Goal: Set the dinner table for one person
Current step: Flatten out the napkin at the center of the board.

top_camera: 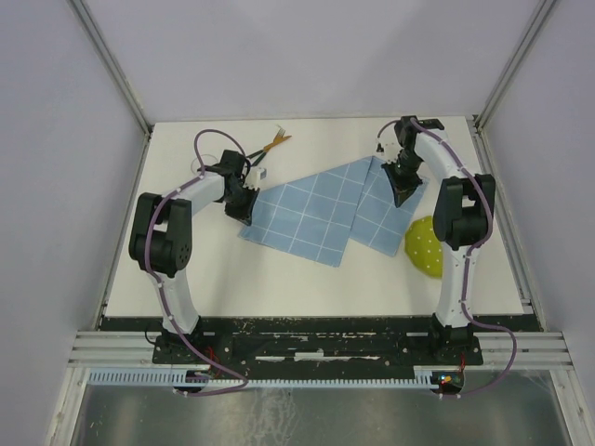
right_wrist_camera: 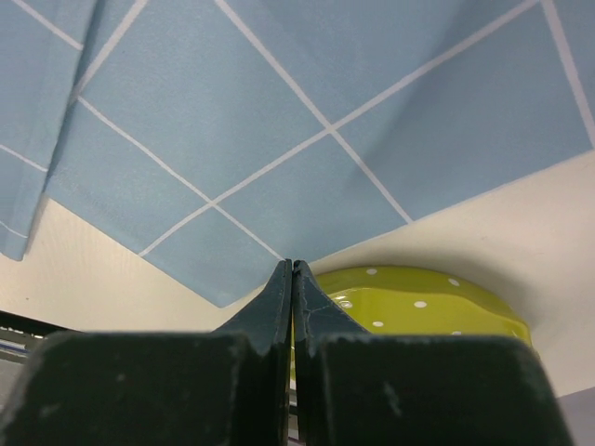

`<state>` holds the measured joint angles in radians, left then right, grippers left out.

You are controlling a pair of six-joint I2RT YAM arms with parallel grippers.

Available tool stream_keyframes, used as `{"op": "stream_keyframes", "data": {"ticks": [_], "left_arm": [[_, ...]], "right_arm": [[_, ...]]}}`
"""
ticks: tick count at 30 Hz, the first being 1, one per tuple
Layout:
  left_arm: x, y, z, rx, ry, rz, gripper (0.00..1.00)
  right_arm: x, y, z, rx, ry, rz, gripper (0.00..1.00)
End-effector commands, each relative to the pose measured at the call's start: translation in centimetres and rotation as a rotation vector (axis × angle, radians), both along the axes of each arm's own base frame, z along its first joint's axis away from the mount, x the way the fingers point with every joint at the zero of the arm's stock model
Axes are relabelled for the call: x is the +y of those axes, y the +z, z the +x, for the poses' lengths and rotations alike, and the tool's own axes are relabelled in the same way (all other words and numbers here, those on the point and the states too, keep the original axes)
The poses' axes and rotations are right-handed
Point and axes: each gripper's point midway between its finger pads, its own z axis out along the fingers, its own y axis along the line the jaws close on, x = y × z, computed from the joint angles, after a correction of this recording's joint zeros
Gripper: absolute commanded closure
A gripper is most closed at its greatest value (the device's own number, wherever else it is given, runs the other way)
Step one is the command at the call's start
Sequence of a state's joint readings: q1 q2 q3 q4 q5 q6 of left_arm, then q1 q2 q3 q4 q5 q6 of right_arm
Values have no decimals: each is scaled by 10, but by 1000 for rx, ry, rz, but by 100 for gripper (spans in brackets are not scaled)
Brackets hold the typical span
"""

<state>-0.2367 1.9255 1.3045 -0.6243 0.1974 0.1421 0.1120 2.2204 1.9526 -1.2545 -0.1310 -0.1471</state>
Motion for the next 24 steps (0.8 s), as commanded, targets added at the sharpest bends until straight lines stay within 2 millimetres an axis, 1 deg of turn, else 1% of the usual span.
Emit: {"op": "stream_keyframes", "data": {"ticks": [1,4,7,14,19,24], "left_arm": [[-15,27,11,-17,15,-87,97],[-21,44,20,-38,33,-125,97],[-28,61,31,-68,38,-158,97],[-35,94,52,-130,52,-211,97],[-43,116,60,-136,77,-289,97],[-48,135,68,-152,95,-340,97]], "right_arm": [[22,4,-10,15,66,14,98],[34,-9,-20,58,102,4,98],[40,-19,-26,85,124,-17,98],[38,-31,-32,120,120,-46,98],[37,-37,-40,140,114,-51,98],[36,-38,-46,156,118,-64,98]]}}
